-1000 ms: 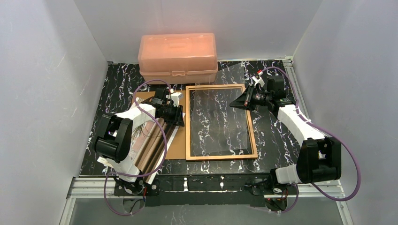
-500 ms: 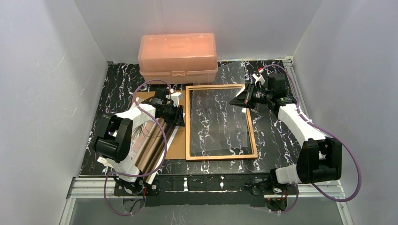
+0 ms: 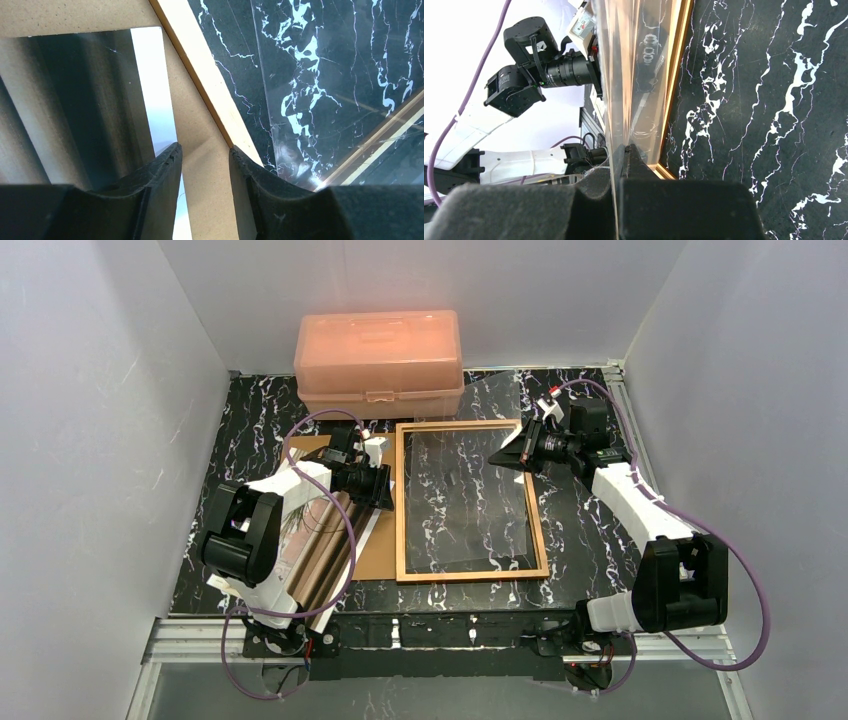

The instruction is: Put the photo into the frame

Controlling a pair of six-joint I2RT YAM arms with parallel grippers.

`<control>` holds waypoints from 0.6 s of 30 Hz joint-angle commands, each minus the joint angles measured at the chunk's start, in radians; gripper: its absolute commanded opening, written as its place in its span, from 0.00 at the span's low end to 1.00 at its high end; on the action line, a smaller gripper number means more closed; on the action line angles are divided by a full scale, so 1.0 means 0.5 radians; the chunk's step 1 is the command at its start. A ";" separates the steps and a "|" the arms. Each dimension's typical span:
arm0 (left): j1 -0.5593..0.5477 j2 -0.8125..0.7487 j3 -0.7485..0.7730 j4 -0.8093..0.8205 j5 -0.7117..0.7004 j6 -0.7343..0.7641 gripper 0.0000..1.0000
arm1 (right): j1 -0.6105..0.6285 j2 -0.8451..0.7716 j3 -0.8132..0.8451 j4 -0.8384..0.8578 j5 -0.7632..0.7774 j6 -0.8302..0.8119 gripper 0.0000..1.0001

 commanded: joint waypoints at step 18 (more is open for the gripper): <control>0.011 -0.024 -0.015 -0.016 0.016 0.035 0.37 | 0.039 -0.037 -0.046 0.057 -0.078 -0.093 0.01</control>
